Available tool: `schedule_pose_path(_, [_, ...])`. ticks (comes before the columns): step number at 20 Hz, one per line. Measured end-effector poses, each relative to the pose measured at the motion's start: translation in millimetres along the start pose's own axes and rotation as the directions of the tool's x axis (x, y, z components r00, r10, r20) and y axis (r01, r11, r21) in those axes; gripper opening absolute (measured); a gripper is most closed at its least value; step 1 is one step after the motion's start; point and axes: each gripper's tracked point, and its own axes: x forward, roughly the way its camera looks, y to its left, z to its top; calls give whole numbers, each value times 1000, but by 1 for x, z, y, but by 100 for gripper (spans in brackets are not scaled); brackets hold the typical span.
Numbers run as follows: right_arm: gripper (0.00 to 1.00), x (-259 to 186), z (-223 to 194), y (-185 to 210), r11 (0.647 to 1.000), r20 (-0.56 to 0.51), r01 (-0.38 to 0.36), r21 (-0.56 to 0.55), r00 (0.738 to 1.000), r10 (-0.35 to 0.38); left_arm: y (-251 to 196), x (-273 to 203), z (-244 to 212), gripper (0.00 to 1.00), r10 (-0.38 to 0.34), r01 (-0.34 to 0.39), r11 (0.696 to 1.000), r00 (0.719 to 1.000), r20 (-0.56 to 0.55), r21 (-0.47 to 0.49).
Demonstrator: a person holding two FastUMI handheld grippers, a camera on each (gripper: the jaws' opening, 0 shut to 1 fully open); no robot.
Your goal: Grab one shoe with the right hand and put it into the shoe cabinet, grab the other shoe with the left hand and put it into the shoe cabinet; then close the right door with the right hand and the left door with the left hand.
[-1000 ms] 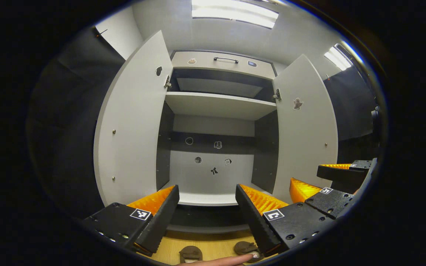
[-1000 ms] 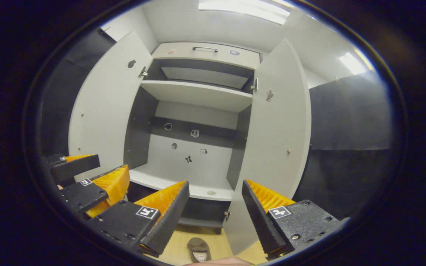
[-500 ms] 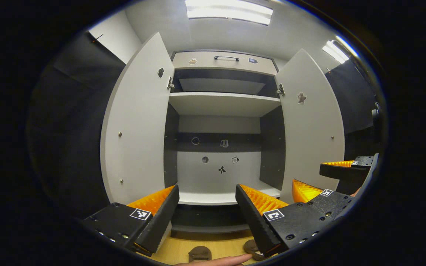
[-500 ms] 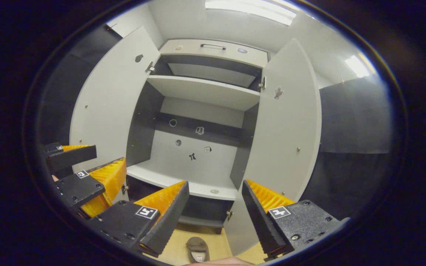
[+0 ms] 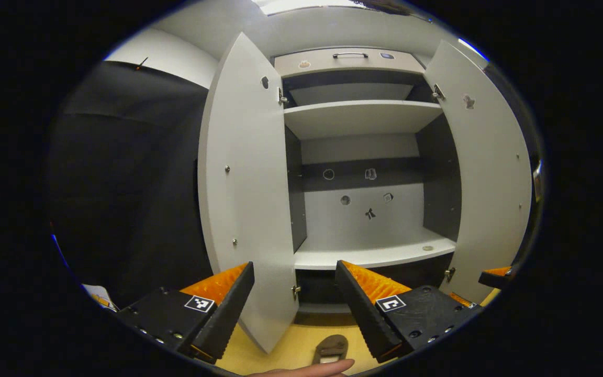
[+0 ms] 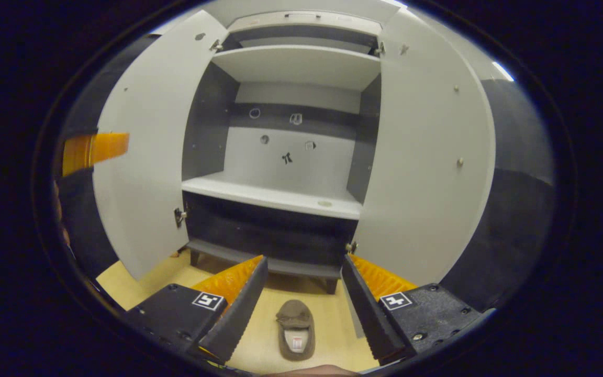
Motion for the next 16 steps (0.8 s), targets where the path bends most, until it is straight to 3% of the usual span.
schedule_pose_path(4, [93, 40, -118, 9, 1000, -173, -12, -9, 985, 11, -2, 7, -21, 95, 37, -35, 998, 999, -36, 57])
schedule_pose_path(6, [93, 59, -155, 15, 1000, -243, -19, -8, 970, 16, 3, 4, -29, 95, 76, -74, 995, 997, -32, 59])
schedule_pose_path(11, [91, 96, -221, 26, 999, -364, -21, 34, 931, 32, -2, 8, -64, 95, 71, -59, 991, 992, -103, 123])
schedule_pose_path(13, [86, 108, -224, 34, 999, -358, -27, 24, 933, 33, -6, 7, -68, 95, 65, -51, 992, 991, -120, 111])
schedule_pose_path(15, [58, 113, -235, 32, 1000, -417, 4, -5, 909, -6, -9, 7, -68, 95, 62, -48, 992, 991, -121, 113])
schedule_pose_path(16, [38, 116, -238, 26, 999, -426, 35, -38, 903, -48, -11, 7, -69, 95, 60, -45, 992, 990, -124, 115])
